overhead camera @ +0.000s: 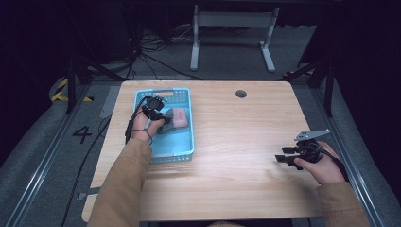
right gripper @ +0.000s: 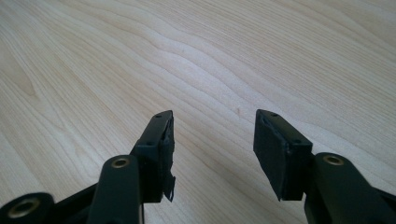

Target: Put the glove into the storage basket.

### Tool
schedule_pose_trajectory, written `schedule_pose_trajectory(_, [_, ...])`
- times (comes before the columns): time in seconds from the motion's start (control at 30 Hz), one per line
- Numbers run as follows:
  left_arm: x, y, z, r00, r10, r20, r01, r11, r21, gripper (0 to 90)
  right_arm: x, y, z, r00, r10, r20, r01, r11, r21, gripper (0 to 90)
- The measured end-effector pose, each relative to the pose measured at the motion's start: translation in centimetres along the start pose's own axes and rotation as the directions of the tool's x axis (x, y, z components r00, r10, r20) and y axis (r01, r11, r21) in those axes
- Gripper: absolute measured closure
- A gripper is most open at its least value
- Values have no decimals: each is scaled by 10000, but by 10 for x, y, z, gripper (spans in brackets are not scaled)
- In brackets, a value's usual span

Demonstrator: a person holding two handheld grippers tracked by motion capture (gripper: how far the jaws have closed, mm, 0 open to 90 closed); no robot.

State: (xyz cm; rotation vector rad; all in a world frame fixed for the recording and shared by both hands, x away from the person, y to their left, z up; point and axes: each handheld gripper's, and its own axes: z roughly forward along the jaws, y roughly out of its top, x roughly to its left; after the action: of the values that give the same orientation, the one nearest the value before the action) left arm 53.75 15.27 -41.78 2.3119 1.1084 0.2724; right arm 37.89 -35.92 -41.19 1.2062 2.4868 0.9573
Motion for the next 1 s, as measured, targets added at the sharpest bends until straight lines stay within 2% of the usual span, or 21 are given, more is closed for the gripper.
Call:
schedule_pose_trajectory(0.17, [-2,1,6,9987,485,-178,-482,9987,167,626,1,1,0,10000,-89,-5,89,9999,-53,481])
schedule_pose_trajectory(0.27, [-3,1,9,9979,621,-197,-615,9977,297,618,3,2,1,9999,-126,-16,125,9999,-98,471])
schedule_pose_trajectory(0.4, [-1,0,11,9980,591,-211,-584,9979,293,605,2,1,1,9998,-186,-32,186,9998,-37,471])
schedule_pose_trajectory(0.5, [1,-1,12,9983,505,-295,-496,9983,302,557,2,0,-1,9999,-132,-12,132,9999,-103,471])
schedule_pose_trajectory(0.57, [2,-1,11,9983,419,-394,-409,9988,263,495,1,0,-1,9999,-114,-8,114,9999,-119,471])
schedule_pose_trajectory(0.6, [3,-2,11,9979,439,-469,-431,9989,172,495,1,0,-1,9999,-111,-10,111,9999,-115,471])
schedule_pose_trajectory(0.63, [4,-2,10,9966,574,-595,-572,9983,52,458,2,1,-1,9999,-108,-5,108,9999,-75,471])
schedule_pose_trajectory(0.8, [4,-3,4,9962,478,-726,-496,9985,-239,421,2,3,2,9998,-202,-82,201,9998,-52,469])
schedule_pose_trajectory(0.9, [1,-1,-6,9951,443,-886,-487,9976,-491,409,3,6,5,9996,-255,-121,255,9997,-29,467])
schedule_pose_trajectory(0.93, [-1,-1,-9,9945,384,-970,-454,9965,-705,402,4,8,7,9994,-298,-170,298,9996,-27,467])
schedule_pose_trajectory(0.97, [-4,0,-16,9958,270,-874,-363,9935,-1075,403,4,10,8,9992,-346,-198,345,9994,-37,466])
schedule_pose_trajectory(1.0, [-4,0,-16,9958,270,-874,-363,9935,-1075,403,4,10,8,9992,-346,-198,345,9994,-37,466])
